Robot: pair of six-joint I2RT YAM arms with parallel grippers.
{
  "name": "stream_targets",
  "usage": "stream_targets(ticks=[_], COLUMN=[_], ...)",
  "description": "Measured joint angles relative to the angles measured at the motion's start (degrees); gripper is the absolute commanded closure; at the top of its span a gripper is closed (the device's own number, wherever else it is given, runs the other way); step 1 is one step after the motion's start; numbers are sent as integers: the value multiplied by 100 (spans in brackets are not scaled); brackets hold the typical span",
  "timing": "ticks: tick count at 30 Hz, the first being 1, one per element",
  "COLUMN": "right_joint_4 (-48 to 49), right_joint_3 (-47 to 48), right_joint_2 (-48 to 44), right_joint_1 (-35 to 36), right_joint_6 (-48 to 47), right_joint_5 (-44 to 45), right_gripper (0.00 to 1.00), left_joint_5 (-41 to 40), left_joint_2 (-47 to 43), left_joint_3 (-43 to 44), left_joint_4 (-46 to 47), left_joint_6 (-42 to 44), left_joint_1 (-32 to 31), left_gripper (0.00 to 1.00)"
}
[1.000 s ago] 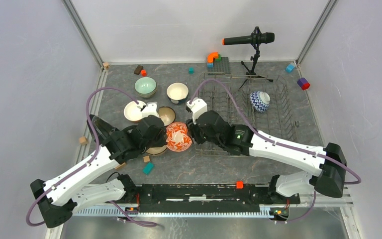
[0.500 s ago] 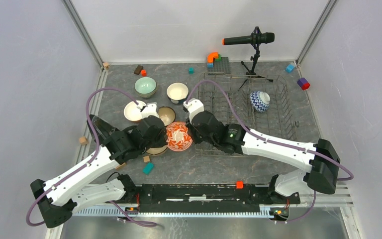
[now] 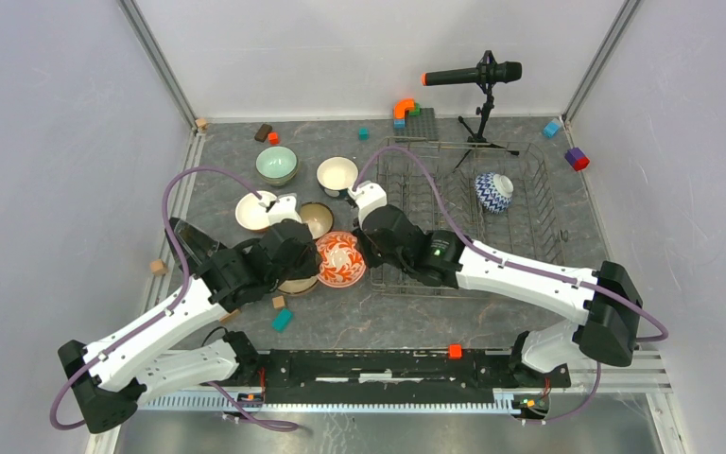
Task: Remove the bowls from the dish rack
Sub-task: Place the bowl at the center of the board.
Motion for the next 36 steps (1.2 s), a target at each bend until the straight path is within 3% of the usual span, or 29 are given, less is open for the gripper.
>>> stream_targets(ticks=[3, 9, 15, 23, 25, 29, 31, 32, 36], right_joint_4=[-107, -170, -61, -57, -87, -122, -114, -116, -20], right_joint_3=[0, -44, -358, -417, -417, -417, -417, -417, -474], right_joint_2=[0, -9, -116, -155, -155, -155, -155, -157, -216], right_joint_1=[20, -17, -269, -326, -326, -326, -326, -326, -330], right_joint_6=[0, 70, 286, 343, 343, 339, 326, 315, 317], right_joint_5=[-83, -269, -603, -706, -706, -704, -706, -730, -839], right_gripper=[100, 100, 100, 100, 100, 100, 100, 96, 46], left_joint_5=[2, 15, 107, 363, 411, 426, 433, 437, 442], left_joint_2=[0, -15, -44, 251, 352, 426, 433, 433, 420], left_joint_3=[0, 0, -11, -11, -11, -11, -11, -11, -11], left_joint_4=[118, 245, 245, 243, 243, 227, 210, 192, 184], left_joint_6=[7, 13, 192, 402, 452, 507, 588, 632, 656], left_joint_1=[0, 2, 0, -2, -2, 2, 0, -4, -4], left_gripper=[61, 60, 70, 70, 75, 98, 98, 98, 98])
